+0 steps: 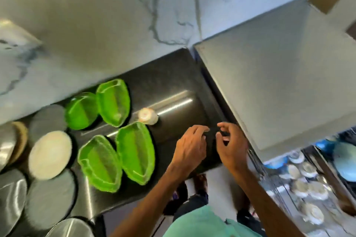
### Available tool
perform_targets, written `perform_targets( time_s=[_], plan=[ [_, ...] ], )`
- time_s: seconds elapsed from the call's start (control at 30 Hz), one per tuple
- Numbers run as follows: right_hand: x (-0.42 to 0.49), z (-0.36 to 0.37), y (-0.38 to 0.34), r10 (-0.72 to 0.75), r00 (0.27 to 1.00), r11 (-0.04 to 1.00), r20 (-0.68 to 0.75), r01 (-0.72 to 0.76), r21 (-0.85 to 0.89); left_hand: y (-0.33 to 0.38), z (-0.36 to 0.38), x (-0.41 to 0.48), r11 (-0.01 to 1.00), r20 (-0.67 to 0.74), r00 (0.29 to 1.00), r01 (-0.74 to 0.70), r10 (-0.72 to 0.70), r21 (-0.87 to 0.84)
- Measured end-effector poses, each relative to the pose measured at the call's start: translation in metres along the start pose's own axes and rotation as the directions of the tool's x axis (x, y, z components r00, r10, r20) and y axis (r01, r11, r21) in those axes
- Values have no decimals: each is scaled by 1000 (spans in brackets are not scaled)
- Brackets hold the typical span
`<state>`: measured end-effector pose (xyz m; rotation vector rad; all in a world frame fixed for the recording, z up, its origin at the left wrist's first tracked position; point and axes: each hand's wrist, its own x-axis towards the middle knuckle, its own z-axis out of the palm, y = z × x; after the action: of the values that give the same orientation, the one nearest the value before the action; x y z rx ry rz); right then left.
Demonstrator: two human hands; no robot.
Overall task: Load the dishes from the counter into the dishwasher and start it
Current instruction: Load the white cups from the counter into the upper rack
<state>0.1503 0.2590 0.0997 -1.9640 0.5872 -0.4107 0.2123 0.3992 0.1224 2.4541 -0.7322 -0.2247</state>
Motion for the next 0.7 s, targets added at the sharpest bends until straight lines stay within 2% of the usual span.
perform_targets(
  time_s=[0.1,0.23,0.37,0.43,0.47,0.53,0.6,0.7],
  plan=[
    [23,59,-27,-10,961,998,275,24,-50,-57,-38,-3,991,-191,973,130,-130,-14],
    [61,137,-53,-77,826,971,558,189,-146,-118,-78,1,954,-390,873,296,-293,-55],
    [92,212,-63,-169,615,873,770,456,-173,-156,-101,10,888,-374,811,449,-451,-98],
    [95,234,-61,-143,555,822,819,527,-213,-164,-102,10,868,-326,808,489,-490,-92],
    [93,240,-59,-136,550,809,824,542,-228,-166,-100,8,860,-299,811,502,-503,-86],
    [87,241,-53,-163,586,816,793,532,-225,-169,-95,4,870,-271,830,487,-488,-76],
    [83,231,-48,-193,645,850,740,487,-202,-173,-88,0,886,-278,844,458,-458,-70],
    [81,197,-42,-151,762,920,629,342,-194,-176,-79,-2,883,-268,845,466,-463,-56]
  ],
)
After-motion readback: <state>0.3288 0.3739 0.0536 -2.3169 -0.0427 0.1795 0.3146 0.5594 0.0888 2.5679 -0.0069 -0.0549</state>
